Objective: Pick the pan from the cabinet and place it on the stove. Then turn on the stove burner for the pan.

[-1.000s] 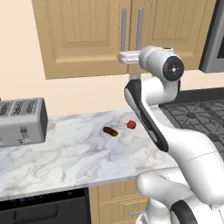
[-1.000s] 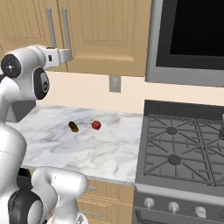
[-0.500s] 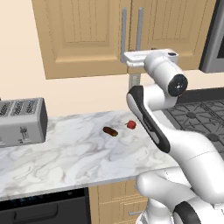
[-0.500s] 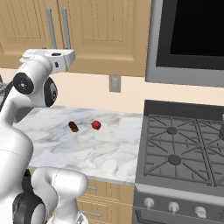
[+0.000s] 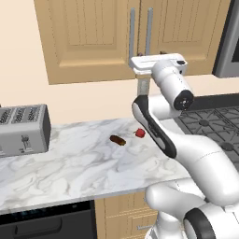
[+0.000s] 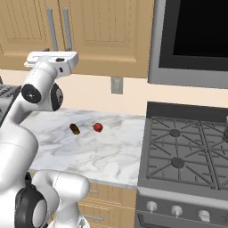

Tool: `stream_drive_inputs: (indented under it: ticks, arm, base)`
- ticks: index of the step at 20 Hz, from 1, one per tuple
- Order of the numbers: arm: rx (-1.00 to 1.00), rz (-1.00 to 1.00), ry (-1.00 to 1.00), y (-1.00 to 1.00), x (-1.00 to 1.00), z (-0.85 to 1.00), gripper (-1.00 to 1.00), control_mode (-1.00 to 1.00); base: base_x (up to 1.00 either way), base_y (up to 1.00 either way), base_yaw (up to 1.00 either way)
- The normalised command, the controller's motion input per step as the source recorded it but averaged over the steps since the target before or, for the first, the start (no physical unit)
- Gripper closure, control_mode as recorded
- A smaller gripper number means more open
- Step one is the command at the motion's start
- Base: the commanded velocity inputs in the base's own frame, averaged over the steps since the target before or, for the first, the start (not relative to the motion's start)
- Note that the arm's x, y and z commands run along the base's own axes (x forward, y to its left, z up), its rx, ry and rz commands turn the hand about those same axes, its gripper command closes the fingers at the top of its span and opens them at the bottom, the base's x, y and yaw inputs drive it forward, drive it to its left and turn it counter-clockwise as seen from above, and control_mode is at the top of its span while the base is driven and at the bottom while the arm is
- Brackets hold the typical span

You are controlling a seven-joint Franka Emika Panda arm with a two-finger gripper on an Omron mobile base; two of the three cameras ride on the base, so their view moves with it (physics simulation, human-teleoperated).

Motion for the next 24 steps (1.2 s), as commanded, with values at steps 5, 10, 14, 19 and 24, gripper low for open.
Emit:
stream_drive_inputs:
  ticks: [5,10,14,19,24]
  arm:
    - [0.0,0.0,0.0,-0.01,0.24,0.0,-1.0,-1.0]
    - [0.0,0.0,0.0,0.0,0.28,0.01,-1.0,-1.0]
    - [0.0,0.0,0.0,0.0,0.29,0.01,-1.0,-1.0]
    - [0.0,0.0,0.0,-0.08,0.28,0.01,-1.0,-1.0]
    - [0.0,0.0,0.0,-0.05,0.31,0.0,-1.0,-1.0]
  base:
    - [0.0,0.0,0.0]
    - [0.0,0.0,0.0]
    - [0.0,0.0,0.0]
    - [0.0,0.0,0.0]
    - [0.0,0.0,0.0]
